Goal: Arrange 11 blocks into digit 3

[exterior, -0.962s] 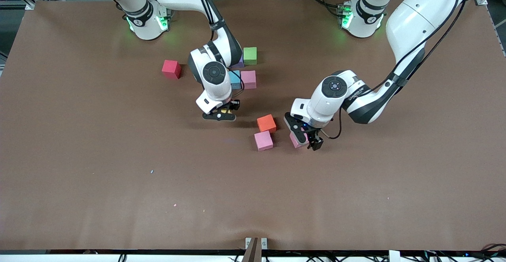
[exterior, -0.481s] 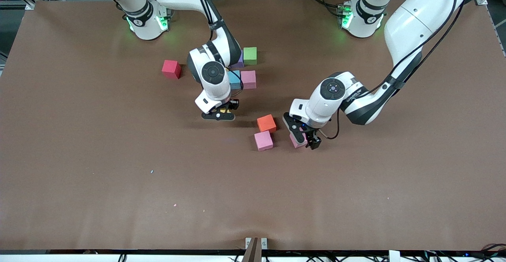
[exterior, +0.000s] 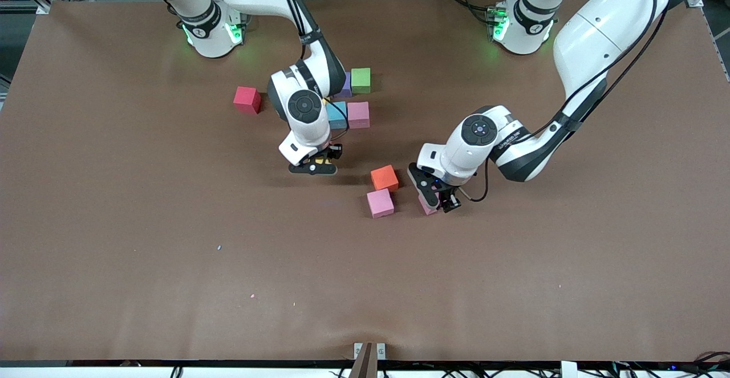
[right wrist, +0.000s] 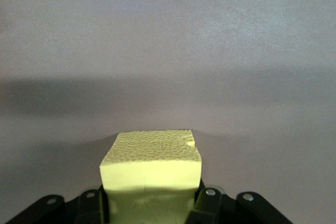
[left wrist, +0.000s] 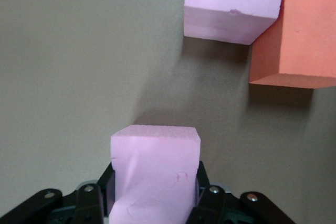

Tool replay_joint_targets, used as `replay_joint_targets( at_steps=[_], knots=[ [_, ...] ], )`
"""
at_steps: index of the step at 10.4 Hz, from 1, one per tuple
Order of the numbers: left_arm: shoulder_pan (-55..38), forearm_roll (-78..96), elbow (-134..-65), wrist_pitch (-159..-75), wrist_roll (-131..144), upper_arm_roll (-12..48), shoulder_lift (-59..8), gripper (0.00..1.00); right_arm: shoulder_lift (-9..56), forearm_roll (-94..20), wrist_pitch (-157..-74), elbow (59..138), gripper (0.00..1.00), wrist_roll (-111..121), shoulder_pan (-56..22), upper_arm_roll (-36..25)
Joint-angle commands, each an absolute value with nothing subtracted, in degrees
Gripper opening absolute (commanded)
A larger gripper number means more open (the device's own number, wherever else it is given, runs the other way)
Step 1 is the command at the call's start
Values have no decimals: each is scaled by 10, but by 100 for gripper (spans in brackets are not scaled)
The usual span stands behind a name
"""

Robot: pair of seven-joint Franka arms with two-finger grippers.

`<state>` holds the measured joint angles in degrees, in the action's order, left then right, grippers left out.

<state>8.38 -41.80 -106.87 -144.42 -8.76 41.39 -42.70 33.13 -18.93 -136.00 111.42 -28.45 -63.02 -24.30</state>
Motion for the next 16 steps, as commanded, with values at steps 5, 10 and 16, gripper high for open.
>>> replay_joint_targets(
  at_steps=[5,10,16],
  knots=[
    [85,-391,-1069,-1444,-63,473,-418,0,318,-189,-1390,1135,30,-287,-635,-248],
    [73,-327,-1051,-1413,-53,497,-415,0,311,-190,-1389,1142,30,-295,-644,-246],
    [74,-300,-994,-1264,-57,557,-409,0,297,-188,-1392,1170,30,-285,-645,-248]
  ],
)
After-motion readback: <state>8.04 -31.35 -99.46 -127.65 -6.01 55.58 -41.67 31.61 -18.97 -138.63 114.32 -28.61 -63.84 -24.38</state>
